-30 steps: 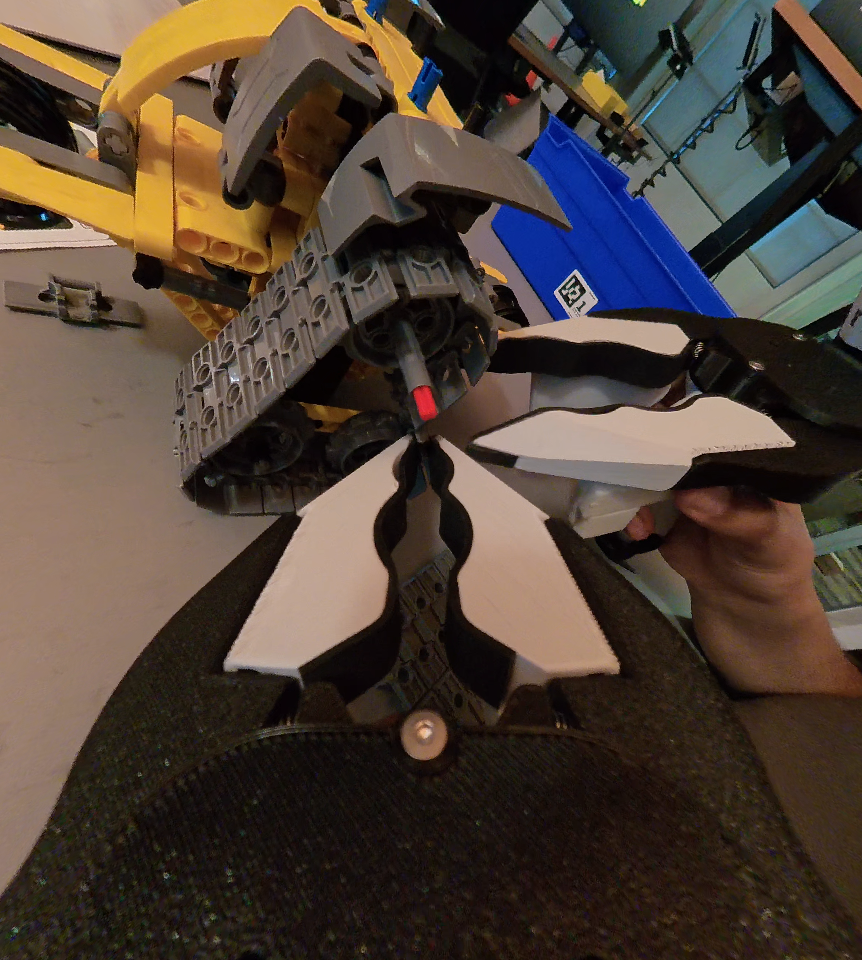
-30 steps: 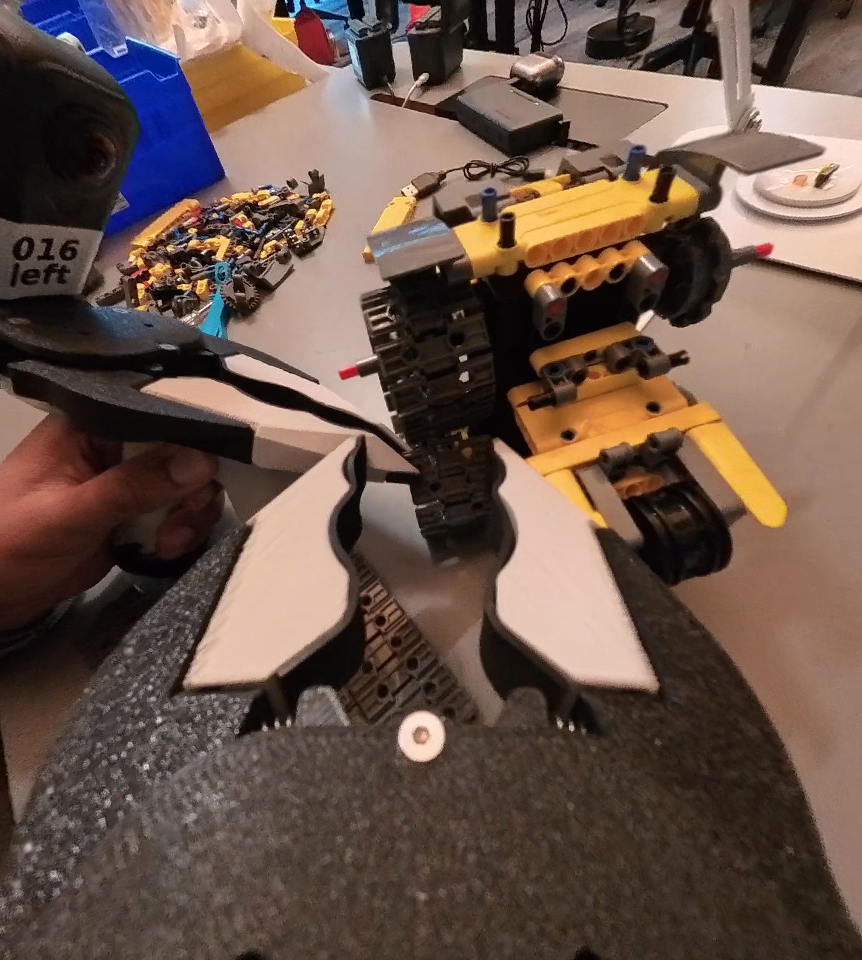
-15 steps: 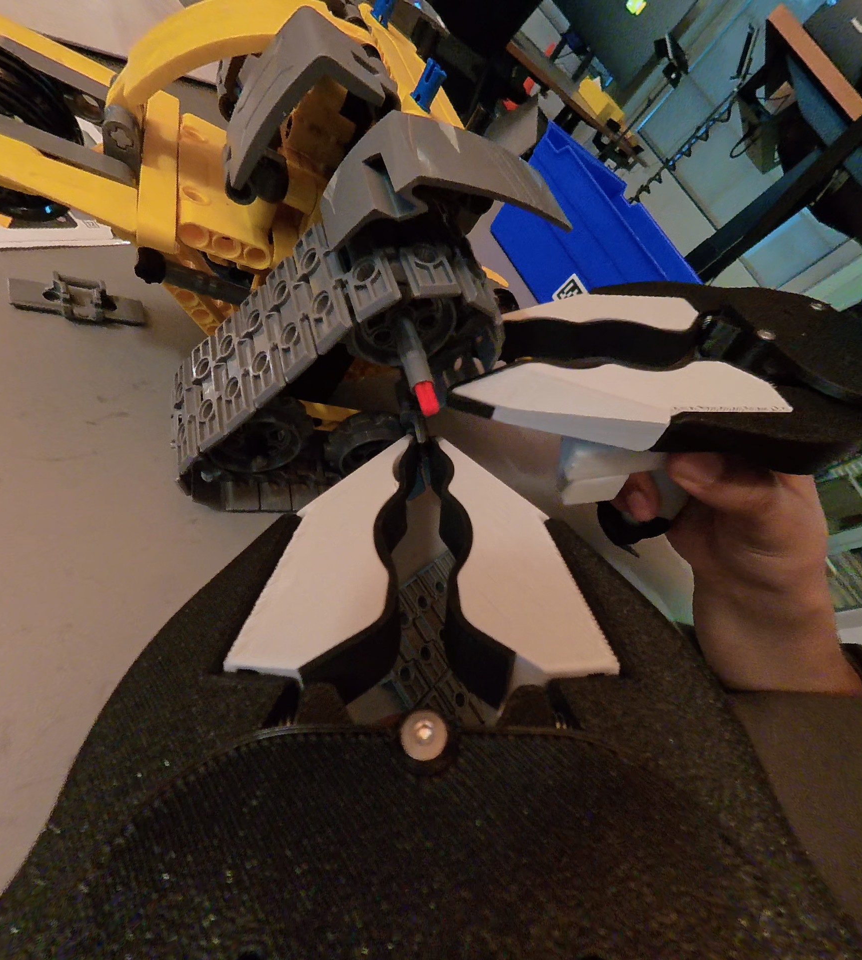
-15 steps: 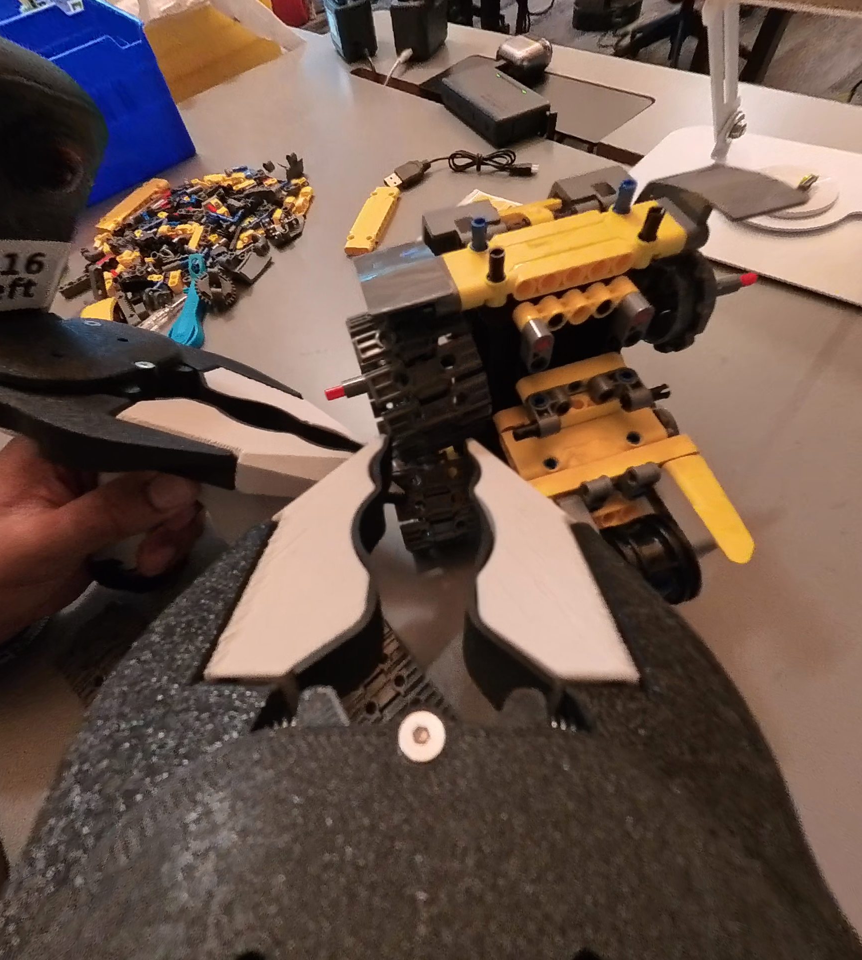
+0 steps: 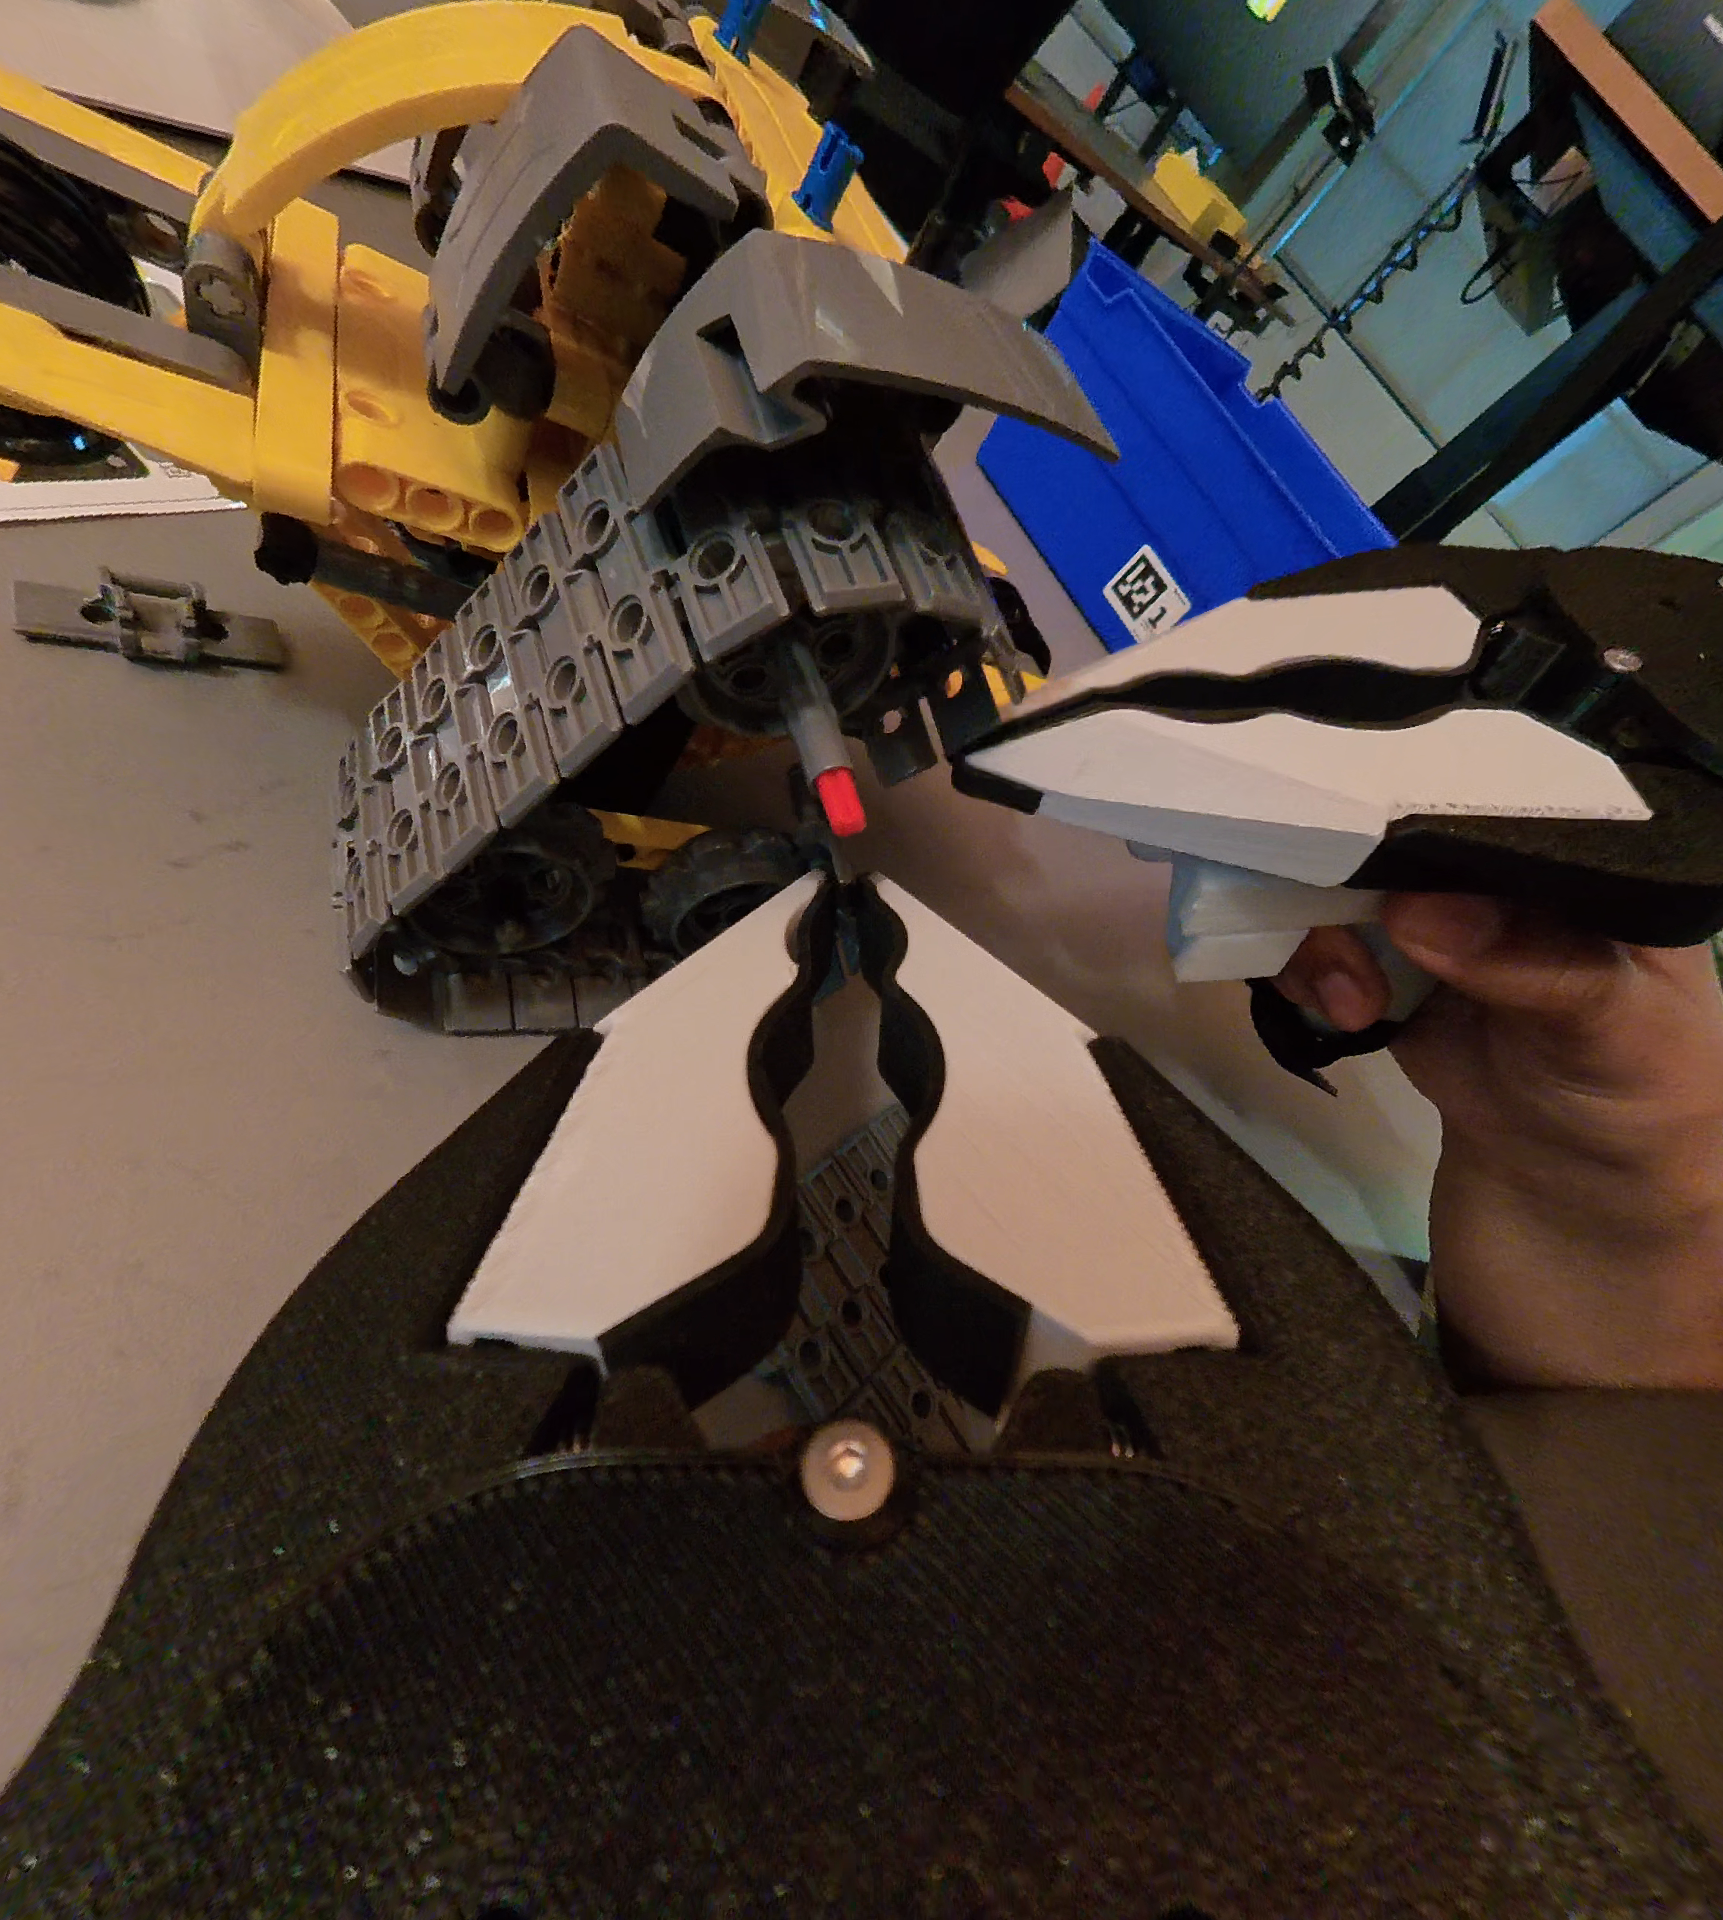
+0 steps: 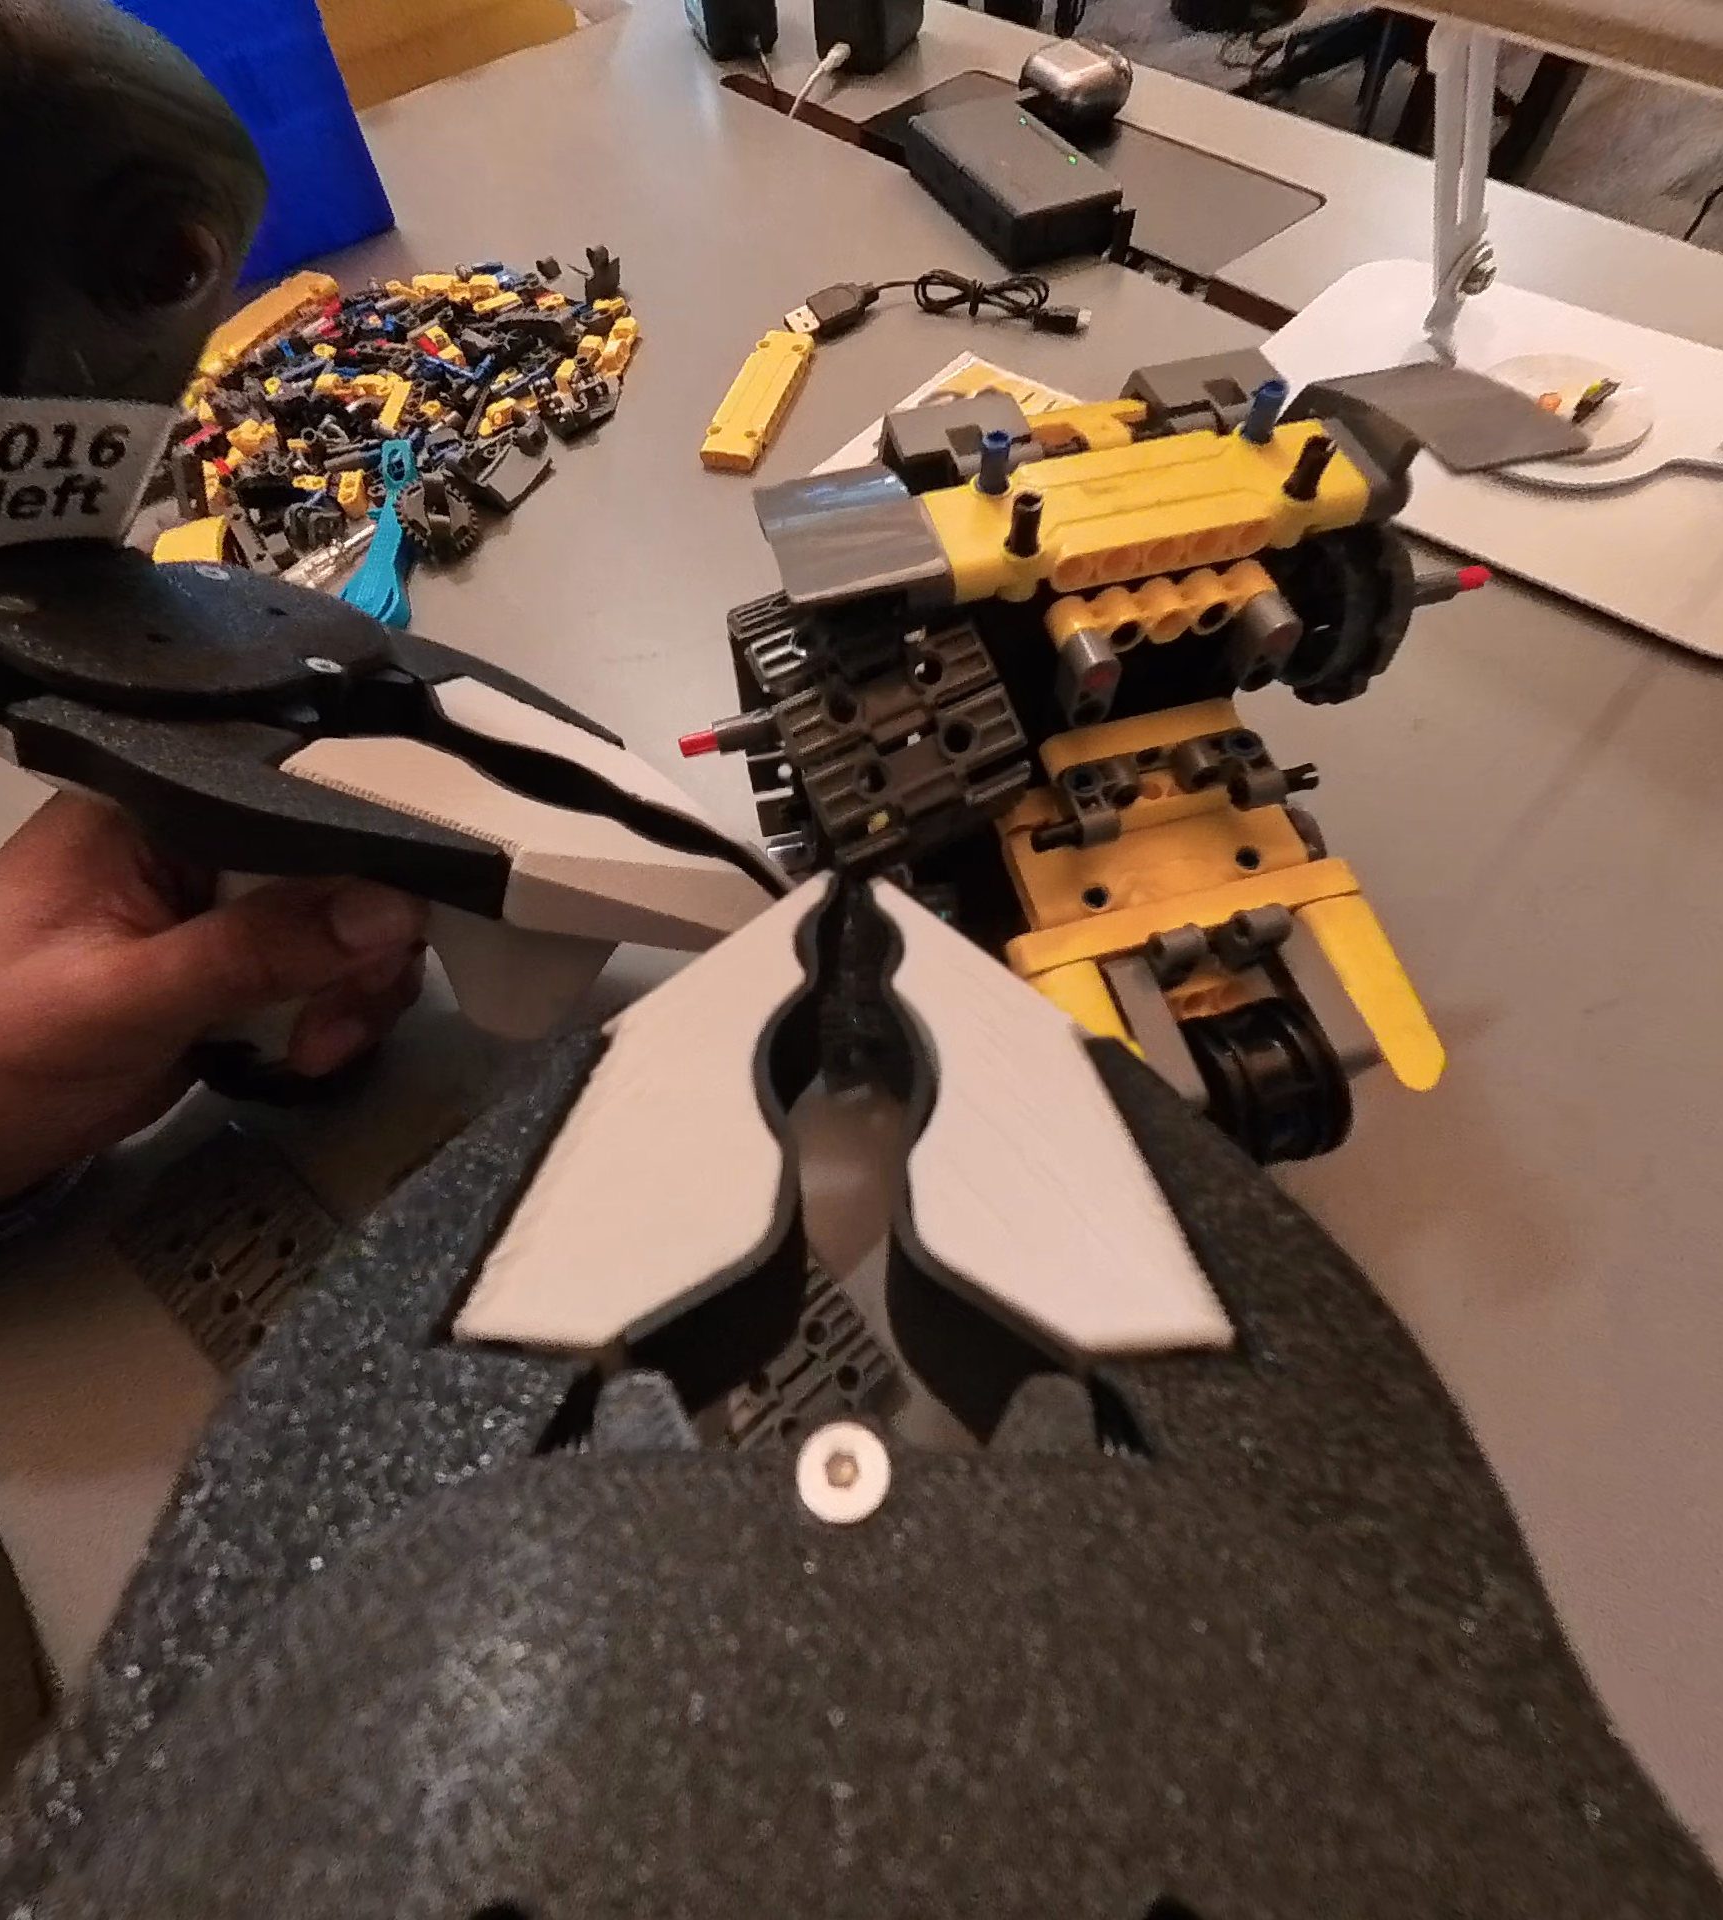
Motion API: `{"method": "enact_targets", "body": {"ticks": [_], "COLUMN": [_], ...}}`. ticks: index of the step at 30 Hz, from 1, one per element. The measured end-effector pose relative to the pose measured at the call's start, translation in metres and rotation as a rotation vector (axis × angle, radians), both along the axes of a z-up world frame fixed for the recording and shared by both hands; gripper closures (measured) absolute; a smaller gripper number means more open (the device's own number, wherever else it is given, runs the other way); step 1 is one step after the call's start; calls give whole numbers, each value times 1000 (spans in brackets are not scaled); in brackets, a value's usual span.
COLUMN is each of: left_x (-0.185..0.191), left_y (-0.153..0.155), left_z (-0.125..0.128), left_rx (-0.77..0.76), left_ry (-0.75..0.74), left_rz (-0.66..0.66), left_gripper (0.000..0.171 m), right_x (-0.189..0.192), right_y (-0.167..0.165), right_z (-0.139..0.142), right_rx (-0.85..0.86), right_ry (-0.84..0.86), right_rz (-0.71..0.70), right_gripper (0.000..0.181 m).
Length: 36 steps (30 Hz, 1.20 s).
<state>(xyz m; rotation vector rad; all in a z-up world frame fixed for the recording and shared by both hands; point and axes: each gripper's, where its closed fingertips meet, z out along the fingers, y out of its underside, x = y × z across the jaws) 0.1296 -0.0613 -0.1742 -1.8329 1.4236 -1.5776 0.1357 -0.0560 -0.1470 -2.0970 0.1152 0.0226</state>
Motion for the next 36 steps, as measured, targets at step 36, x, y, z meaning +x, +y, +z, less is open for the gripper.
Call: {"method": "enact_targets", "body": {"ticks": [36], "left_x": [-1], "left_y": [5], "left_z": [1], "left_rx": [-8], "left_ry": [-9], "left_rz": [20], "left_gripper": [171], "right_x": [3], "right_y": [23], "right_z": [-1], "right_rx": [-41], "right_ry": [-300], "right_rz": [332], "right_gripper": [131]}}
